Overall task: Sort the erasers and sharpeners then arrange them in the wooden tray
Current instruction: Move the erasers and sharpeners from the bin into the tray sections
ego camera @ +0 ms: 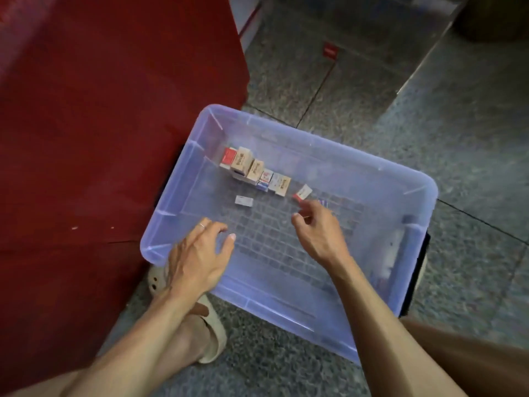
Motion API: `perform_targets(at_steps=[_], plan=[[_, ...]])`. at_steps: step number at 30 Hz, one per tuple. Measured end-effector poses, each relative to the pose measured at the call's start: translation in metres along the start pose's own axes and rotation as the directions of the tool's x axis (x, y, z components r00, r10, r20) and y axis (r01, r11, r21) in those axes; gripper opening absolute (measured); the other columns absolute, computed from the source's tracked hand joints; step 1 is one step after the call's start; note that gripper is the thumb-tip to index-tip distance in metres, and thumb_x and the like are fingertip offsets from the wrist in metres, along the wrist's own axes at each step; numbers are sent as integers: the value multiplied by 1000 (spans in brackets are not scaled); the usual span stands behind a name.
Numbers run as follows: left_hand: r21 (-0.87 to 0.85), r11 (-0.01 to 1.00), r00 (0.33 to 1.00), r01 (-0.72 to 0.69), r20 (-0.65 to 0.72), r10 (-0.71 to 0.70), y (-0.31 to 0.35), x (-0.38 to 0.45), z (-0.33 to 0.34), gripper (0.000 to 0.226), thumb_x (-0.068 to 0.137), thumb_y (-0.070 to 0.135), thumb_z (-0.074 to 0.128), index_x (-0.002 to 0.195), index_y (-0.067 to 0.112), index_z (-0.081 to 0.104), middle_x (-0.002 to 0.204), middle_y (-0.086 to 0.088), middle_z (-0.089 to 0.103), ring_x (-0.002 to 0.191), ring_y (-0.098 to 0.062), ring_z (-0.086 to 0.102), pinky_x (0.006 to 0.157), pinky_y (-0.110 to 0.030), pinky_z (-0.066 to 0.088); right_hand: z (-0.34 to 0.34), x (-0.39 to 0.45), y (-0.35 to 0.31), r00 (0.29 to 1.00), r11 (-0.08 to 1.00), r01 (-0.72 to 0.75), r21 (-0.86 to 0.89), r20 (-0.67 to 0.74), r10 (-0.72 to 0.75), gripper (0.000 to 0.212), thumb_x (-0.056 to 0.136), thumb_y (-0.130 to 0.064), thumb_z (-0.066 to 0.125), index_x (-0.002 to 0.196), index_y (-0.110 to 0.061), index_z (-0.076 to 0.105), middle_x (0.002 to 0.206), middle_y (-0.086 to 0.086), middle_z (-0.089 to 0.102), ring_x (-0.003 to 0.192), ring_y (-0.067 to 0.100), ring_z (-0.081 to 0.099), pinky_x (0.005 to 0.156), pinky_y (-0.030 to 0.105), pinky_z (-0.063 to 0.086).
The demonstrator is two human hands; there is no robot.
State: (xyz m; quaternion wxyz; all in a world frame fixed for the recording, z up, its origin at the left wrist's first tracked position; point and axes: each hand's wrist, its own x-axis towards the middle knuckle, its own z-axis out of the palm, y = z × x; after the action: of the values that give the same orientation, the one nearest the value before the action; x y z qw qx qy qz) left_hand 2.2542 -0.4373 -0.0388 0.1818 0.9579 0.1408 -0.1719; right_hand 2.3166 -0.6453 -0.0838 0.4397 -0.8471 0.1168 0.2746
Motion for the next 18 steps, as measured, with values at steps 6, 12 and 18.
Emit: perform_targets(at_steps=[6,12,18], plan=[[30,996,986,79,-150,-73,0,4,9,37,86,51,43,98,24,64,98,3,64,87,-30,65,69,-42,52,39,74,-2,999,1000,4,-31,44,-2,44,93,-25,60,133,-7,57,129,13,64,115,30,60,94,34,47],[24,999,981,44,-191,-38,-2,3,12,31,86,45,46,93,20,64,90,3,65,77,-29,65,60,-40,51,84,112,-8,982,982,-136,131,-113,151,78,84,-49,73,141,-4,43,137,13,42,120,26,49,107,41,45],[-2,1000,965,-18,-260,17,-3,4,15,26,86,39,49,90,18,65,85,3,66,72,-26,64,57,-37,50,118,128,-8,911,838,-227,496,-196,363,102,48,-71,77,125,-8,54,119,14,62,109,33,63,92,48,56]])
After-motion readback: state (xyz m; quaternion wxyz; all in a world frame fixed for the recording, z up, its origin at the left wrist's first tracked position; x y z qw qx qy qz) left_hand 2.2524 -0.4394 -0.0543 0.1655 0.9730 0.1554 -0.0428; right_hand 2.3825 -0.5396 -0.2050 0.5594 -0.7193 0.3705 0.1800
